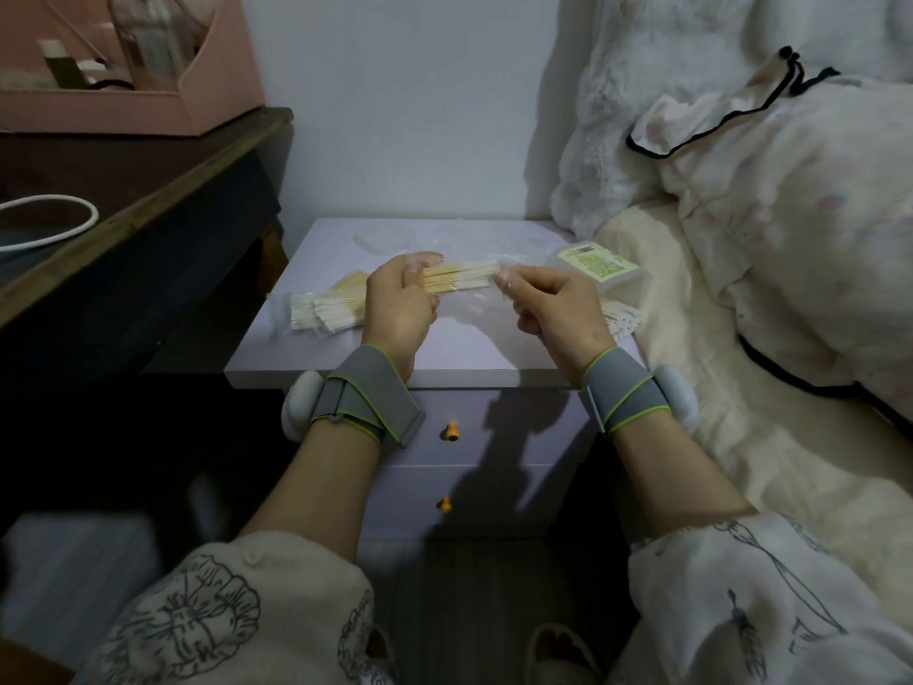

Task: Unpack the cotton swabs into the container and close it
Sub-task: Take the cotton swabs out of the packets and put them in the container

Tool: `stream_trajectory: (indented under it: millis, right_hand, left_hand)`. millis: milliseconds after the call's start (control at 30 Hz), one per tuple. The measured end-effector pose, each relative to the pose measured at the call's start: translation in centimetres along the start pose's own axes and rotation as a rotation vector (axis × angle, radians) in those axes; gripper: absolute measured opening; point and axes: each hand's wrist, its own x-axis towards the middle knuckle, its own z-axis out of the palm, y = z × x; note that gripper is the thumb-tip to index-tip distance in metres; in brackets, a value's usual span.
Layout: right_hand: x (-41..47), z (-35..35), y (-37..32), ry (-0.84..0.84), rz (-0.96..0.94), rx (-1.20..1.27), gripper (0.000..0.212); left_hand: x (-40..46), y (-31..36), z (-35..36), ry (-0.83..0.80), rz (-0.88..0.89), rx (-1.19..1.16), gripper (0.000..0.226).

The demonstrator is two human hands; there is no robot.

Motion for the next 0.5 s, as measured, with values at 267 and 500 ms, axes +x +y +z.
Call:
stream_trajectory:
  millis: [267,500]
  right_hand:
    - [0.0,0.5,0.31,-0.036,-0.013,0.037,0.018]
    - [0.12,0.66,0.3,-0.053,-0.012,0.096,0.009]
  left_hand:
    - [-0.51,0.28,0.59,-0.108,-0.027,-0.012,0.024]
    - [-0.67,0.31,0.58,-0.099,0.009,0.049,0.013]
